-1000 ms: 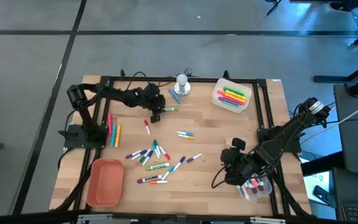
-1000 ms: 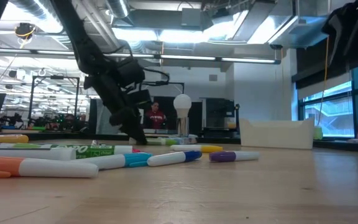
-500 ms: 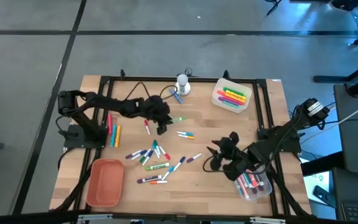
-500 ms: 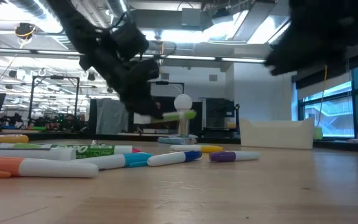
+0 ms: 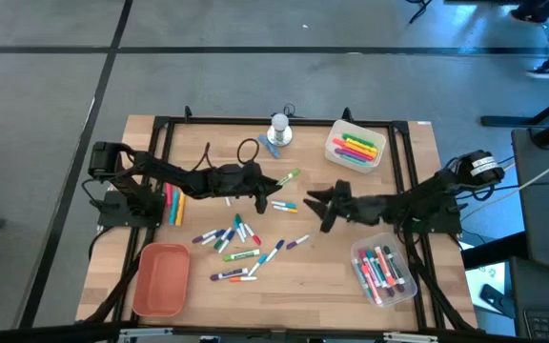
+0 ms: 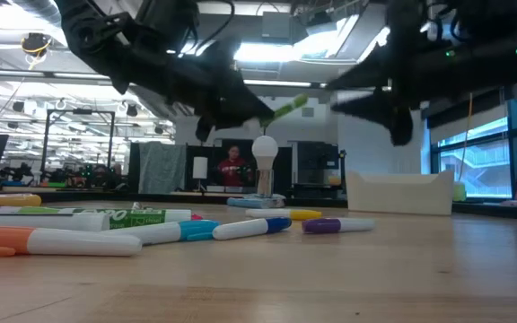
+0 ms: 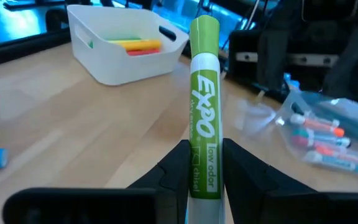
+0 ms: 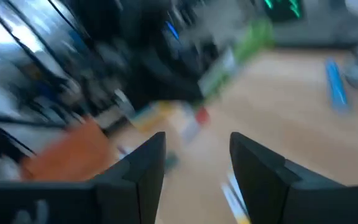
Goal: Pick & Place Markers
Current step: Put the medium light green marker pen into the transparent bin
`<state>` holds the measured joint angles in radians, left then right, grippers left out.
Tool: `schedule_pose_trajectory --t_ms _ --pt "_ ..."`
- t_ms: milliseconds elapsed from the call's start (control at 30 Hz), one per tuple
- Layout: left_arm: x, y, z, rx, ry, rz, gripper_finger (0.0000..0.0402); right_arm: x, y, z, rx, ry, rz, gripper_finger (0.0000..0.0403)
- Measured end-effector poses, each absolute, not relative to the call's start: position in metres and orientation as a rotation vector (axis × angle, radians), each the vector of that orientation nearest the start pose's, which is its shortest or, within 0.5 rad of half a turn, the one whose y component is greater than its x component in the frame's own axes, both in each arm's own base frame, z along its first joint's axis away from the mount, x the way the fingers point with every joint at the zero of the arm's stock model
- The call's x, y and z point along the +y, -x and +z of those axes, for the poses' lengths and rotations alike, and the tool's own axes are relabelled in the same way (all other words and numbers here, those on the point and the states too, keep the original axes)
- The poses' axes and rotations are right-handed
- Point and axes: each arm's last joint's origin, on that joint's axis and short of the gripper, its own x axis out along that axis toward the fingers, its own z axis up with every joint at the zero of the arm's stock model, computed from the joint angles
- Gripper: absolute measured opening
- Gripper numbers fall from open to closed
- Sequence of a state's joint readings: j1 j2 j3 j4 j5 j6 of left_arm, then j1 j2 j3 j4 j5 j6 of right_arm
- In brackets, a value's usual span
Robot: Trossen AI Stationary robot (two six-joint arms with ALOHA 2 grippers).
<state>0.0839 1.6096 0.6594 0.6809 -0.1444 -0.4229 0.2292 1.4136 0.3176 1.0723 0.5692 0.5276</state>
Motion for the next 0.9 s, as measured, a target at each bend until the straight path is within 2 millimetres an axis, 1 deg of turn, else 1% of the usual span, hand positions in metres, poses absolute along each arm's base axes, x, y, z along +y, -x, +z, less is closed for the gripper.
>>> schedule_pose_trajectory --t_ms 100,200,300,400,533,667,767,900 --pt "0.028 -0.314 0.18 0.187 0.423 0.271 0.0074 0.026 -0.23 0.177 -0.155 -0.502 -0.294 0.0179" --pt "0.026 -0.315 0.187 0.123 0.403 0.246 0.0077 0.02 -0.236 0.18 -0.138 -0.482 -0.272 0.0179" --pt "0.023 -0.316 0.191 0.085 0.378 0.217 0.0076 0.019 -0.245 0.187 -0.125 -0.47 -0.25 0.0187" --pt "0.019 -0.317 0.193 0.071 0.376 0.201 0.0074 0.019 -0.252 0.197 -0.15 -0.432 -0.238 0.0208" --pt "0.014 -0.317 0.193 0.072 0.375 0.187 0.0076 0.02 -0.259 0.208 -0.178 -0.412 -0.231 0.025" --pt "0.013 -0.317 0.193 0.066 0.375 0.193 0.0074 0.02 -0.265 0.21 -0.14 -0.405 -0.282 0.0277" --pt "0.012 -0.318 0.195 0.053 0.374 0.173 0.0074 0.019 -0.266 0.208 -0.114 -0.416 -0.319 0.0281" --pt "0.012 -0.318 0.196 0.051 0.374 0.172 0.0075 0.018 -0.265 0.208 -0.135 -0.45 -0.359 0.0281"
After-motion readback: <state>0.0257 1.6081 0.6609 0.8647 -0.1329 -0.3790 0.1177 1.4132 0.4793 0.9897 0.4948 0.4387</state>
